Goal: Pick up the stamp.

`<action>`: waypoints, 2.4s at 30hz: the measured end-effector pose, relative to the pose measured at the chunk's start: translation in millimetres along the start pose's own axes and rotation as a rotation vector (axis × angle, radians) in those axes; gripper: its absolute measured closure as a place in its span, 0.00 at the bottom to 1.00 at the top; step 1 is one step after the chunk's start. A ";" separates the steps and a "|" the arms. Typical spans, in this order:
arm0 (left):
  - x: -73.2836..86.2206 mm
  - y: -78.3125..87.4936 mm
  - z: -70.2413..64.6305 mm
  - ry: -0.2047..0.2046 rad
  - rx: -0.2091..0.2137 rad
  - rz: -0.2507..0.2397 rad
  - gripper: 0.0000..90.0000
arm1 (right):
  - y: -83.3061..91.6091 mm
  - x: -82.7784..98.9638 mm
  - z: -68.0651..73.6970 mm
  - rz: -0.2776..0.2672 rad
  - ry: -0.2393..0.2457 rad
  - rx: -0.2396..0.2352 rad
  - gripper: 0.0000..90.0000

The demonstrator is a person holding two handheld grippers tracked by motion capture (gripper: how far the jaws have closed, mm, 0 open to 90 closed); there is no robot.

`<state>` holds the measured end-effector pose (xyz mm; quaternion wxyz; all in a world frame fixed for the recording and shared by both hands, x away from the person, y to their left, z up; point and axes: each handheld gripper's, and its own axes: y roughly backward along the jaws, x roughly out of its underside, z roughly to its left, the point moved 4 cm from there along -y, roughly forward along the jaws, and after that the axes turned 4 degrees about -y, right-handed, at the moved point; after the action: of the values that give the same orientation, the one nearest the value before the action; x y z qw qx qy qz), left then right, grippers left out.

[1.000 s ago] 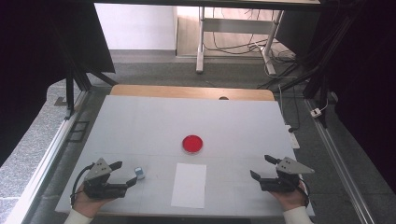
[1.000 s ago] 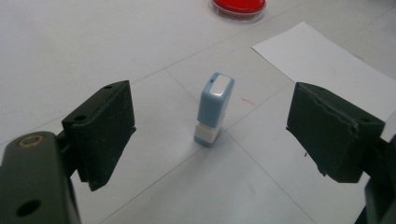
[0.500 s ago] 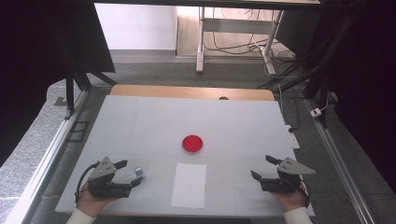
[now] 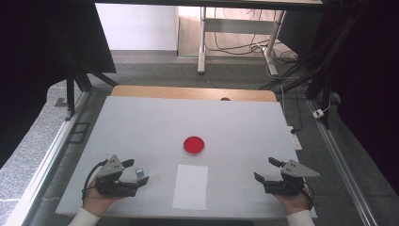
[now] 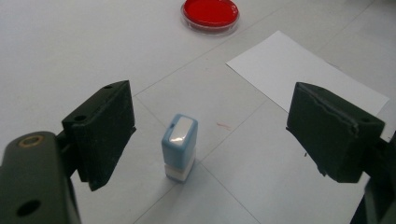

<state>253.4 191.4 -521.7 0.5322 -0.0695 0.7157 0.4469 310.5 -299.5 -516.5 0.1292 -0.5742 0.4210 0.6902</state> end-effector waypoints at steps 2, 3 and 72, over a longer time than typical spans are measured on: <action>-0.5 -2.6 0.0 -0.005 0.004 0.007 0.17 | -0.3 0.2 -0.3 0.001 -0.001 0.001 0.19; -0.6 -4.3 0.0 -0.008 0.006 0.012 0.17 | -0.6 0.3 -0.4 0.002 -0.001 0.000 0.19; -1.9 -9.5 18.3 -0.044 -0.053 -0.024 0.83 | -1.6 4.9 -1.2 0.020 0.009 0.006 0.20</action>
<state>272.5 198.2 -526.2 0.5509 -0.0826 0.6909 0.4608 311.0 -300.9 -521.6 0.1222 -0.5726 0.4291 0.6878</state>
